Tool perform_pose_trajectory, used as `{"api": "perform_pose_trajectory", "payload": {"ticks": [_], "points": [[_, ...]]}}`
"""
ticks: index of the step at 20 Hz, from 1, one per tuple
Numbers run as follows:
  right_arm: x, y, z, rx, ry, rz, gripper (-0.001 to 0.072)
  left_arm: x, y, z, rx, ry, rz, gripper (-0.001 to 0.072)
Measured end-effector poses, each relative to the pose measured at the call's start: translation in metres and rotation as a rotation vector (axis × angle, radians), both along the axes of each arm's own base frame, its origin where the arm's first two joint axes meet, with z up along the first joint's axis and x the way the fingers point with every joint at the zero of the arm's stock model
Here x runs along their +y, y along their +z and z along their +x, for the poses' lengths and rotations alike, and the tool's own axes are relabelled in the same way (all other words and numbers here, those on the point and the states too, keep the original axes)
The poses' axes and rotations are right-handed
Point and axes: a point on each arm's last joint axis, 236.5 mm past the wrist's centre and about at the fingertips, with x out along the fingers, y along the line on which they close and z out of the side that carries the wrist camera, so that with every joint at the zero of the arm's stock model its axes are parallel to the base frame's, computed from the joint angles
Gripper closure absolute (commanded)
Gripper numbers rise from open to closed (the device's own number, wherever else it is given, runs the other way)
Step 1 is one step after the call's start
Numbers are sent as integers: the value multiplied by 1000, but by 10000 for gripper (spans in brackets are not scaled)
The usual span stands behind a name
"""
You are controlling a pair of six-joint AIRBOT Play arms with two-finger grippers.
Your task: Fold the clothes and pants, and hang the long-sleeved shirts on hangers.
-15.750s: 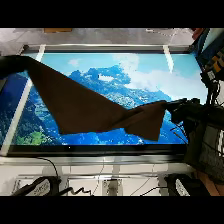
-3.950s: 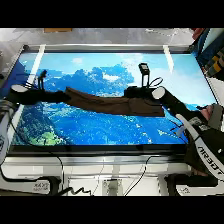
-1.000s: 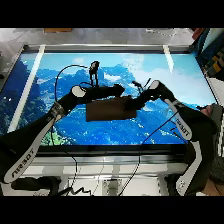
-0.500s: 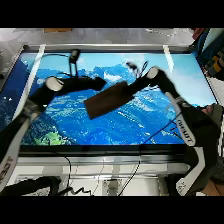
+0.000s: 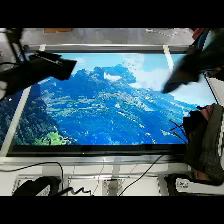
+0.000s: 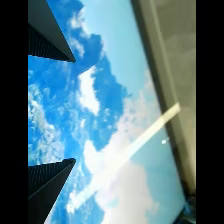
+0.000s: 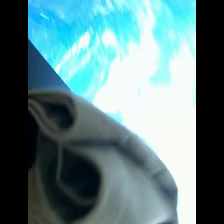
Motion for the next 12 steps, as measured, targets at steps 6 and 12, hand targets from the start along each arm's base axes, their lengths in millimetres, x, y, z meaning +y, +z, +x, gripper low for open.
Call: {"api": "perform_pose_trajectory", "payload": {"ticks": [6, 12], "points": [[-140, 39, -128, 76, -525, -141, 696, 12, 53, -44, -135, 11, -14, 17], [-214, 44, -231, 165, -952, -166, 696, 15, 68, -59, -175, 12, -20, 17]]}}
